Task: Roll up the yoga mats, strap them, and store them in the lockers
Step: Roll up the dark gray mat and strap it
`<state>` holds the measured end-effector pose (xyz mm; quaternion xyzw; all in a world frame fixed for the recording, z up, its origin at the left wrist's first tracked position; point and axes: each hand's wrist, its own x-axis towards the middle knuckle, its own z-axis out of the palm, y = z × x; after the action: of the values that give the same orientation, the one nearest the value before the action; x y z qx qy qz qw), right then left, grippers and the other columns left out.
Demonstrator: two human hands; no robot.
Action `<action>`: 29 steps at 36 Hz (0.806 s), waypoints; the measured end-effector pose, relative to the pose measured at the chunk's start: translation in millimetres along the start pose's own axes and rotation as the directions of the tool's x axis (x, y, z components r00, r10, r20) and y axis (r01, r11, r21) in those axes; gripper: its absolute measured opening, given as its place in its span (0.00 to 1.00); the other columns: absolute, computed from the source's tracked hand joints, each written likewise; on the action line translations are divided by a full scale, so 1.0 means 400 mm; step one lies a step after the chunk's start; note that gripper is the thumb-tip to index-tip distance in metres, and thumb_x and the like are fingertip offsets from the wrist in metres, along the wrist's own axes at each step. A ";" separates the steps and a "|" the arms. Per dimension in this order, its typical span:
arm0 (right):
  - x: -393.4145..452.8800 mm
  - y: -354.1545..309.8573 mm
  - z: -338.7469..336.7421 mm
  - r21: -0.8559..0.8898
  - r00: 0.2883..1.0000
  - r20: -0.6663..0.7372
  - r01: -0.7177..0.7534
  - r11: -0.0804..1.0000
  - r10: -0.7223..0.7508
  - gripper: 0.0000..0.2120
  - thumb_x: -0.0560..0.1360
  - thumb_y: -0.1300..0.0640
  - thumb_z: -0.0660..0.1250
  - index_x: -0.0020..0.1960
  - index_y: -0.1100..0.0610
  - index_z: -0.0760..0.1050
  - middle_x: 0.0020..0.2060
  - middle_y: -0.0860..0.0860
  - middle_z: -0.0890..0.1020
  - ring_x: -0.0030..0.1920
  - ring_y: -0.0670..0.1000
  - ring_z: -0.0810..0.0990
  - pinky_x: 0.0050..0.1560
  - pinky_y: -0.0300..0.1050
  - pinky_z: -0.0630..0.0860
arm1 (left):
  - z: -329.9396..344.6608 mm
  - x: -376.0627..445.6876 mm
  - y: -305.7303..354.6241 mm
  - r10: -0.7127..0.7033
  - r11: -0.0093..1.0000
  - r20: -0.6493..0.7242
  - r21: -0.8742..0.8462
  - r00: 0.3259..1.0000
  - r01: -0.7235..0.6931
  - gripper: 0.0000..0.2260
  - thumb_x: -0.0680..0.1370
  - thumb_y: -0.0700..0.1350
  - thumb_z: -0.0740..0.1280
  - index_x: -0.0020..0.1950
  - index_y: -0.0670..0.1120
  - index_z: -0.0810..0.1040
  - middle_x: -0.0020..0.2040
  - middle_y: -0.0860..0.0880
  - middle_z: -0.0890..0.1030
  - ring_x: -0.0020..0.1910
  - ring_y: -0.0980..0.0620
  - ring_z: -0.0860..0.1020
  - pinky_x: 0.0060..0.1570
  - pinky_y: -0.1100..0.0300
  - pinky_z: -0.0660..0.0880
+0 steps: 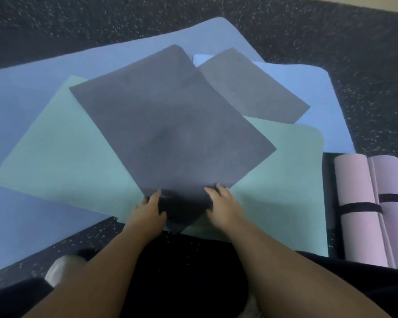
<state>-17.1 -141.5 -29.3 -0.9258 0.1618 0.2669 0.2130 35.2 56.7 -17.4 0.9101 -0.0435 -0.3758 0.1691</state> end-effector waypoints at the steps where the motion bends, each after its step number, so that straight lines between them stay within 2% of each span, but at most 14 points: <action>1: 0.002 -0.001 0.005 -0.001 1.000 0.020 0.003 1.000 -0.003 0.31 0.79 0.55 0.61 0.78 0.45 0.55 0.79 0.51 0.50 0.78 0.54 0.50 0.75 0.51 0.57 | 0.005 0.001 0.003 0.004 1.000 0.003 -0.001 1.000 -0.004 0.30 0.81 0.48 0.60 0.79 0.53 0.48 0.76 0.40 0.61 0.71 0.38 0.64 0.70 0.48 0.63; 4: 0.004 0.000 0.014 -0.003 0.999 0.054 0.001 1.000 -0.001 0.31 0.79 0.55 0.61 0.79 0.47 0.54 0.79 0.52 0.48 0.79 0.54 0.49 0.75 0.52 0.57 | 0.013 0.003 0.013 -0.001 0.998 -0.019 -0.062 1.000 0.000 0.31 0.80 0.47 0.61 0.79 0.52 0.50 0.74 0.39 0.62 0.70 0.37 0.64 0.68 0.49 0.63; 8: 0.006 -0.005 0.010 0.016 0.998 0.061 0.003 1.000 -0.004 0.31 0.79 0.55 0.61 0.79 0.47 0.54 0.79 0.52 0.48 0.79 0.55 0.49 0.75 0.52 0.56 | 0.006 -0.009 0.027 -0.055 0.960 -0.141 -0.280 0.988 0.014 0.29 0.78 0.42 0.66 0.77 0.46 0.57 0.68 0.37 0.67 0.65 0.37 0.69 0.65 0.49 0.65; 11: 0.006 -0.012 0.006 0.032 0.998 0.061 -0.001 0.999 -0.001 0.32 0.79 0.55 0.62 0.79 0.47 0.53 0.79 0.53 0.49 0.78 0.55 0.50 0.75 0.51 0.57 | -0.001 -0.014 0.027 -0.119 0.890 -0.242 -0.455 0.963 -0.004 0.32 0.77 0.38 0.67 0.77 0.43 0.55 0.69 0.38 0.63 0.64 0.37 0.70 0.66 0.47 0.66; 13: 0.005 -0.017 0.002 0.038 0.998 0.059 0.002 0.999 -0.004 0.32 0.78 0.55 0.63 0.79 0.48 0.53 0.79 0.54 0.50 0.78 0.55 0.51 0.75 0.51 0.58 | -0.007 -0.015 0.029 -0.118 0.860 -0.303 -0.507 0.946 -0.055 0.35 0.76 0.36 0.67 0.78 0.44 0.51 0.71 0.40 0.60 0.66 0.39 0.69 0.68 0.46 0.66; 18: -0.005 -0.033 -0.012 0.078 0.999 0.041 0.022 0.997 -0.026 0.33 0.78 0.52 0.65 0.78 0.45 0.52 0.79 0.54 0.53 0.77 0.57 0.54 0.73 0.51 0.61 | -0.027 -0.036 0.061 -0.062 0.829 -0.400 -0.531 0.915 -0.176 0.34 0.77 0.35 0.63 0.79 0.45 0.49 0.73 0.43 0.58 0.68 0.44 0.67 0.68 0.52 0.63; 21: -0.013 -0.047 -0.024 0.115 0.998 0.015 0.065 0.991 -0.067 0.33 0.78 0.50 0.65 0.78 0.42 0.53 0.78 0.51 0.56 0.77 0.58 0.57 0.74 0.52 0.61 | -0.046 -0.059 0.086 -0.005 0.821 -0.482 -0.502 0.876 -0.271 0.31 0.77 0.32 0.59 0.78 0.44 0.52 0.73 0.44 0.58 0.66 0.48 0.67 0.61 0.65 0.60; 23: -0.021 -0.062 -0.036 0.158 0.994 -0.011 0.108 0.982 -0.108 0.33 0.77 0.49 0.66 0.78 0.43 0.54 0.78 0.50 0.58 0.76 0.57 0.60 0.73 0.51 0.61 | -0.066 -0.073 0.102 0.015 0.824 -0.541 -0.470 0.841 -0.317 0.31 0.77 0.31 0.58 0.78 0.44 0.53 0.72 0.45 0.59 0.63 0.53 0.65 0.57 0.69 0.58; 25: -0.033 -0.082 -0.056 0.212 0.989 -0.035 0.151 0.965 -0.147 0.34 0.77 0.50 0.67 0.78 0.43 0.55 0.77 0.49 0.59 0.74 0.54 0.63 0.72 0.49 0.63 | -0.090 -0.089 0.116 0.029 0.817 -0.600 -0.447 0.800 -0.365 0.31 0.76 0.29 0.57 0.78 0.45 0.55 0.71 0.45 0.61 0.65 0.52 0.65 0.60 0.68 0.59; 29: -0.075 -0.133 -0.114 0.293 0.972 -0.073 0.234 0.927 -0.223 0.36 0.75 0.48 0.70 0.77 0.42 0.56 0.76 0.46 0.61 0.72 0.50 0.66 0.71 0.43 0.64 | -0.144 -0.125 0.132 0.040 0.798 -0.700 -0.407 0.713 -0.444 0.31 0.75 0.28 0.56 0.77 0.45 0.59 0.68 0.44 0.66 0.65 0.47 0.68 0.65 0.59 0.65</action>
<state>0.2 -112.2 38.8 -0.9003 0.0956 0.1947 0.3773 42.3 33.1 72.2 0.8793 0.0037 0.0010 0.4763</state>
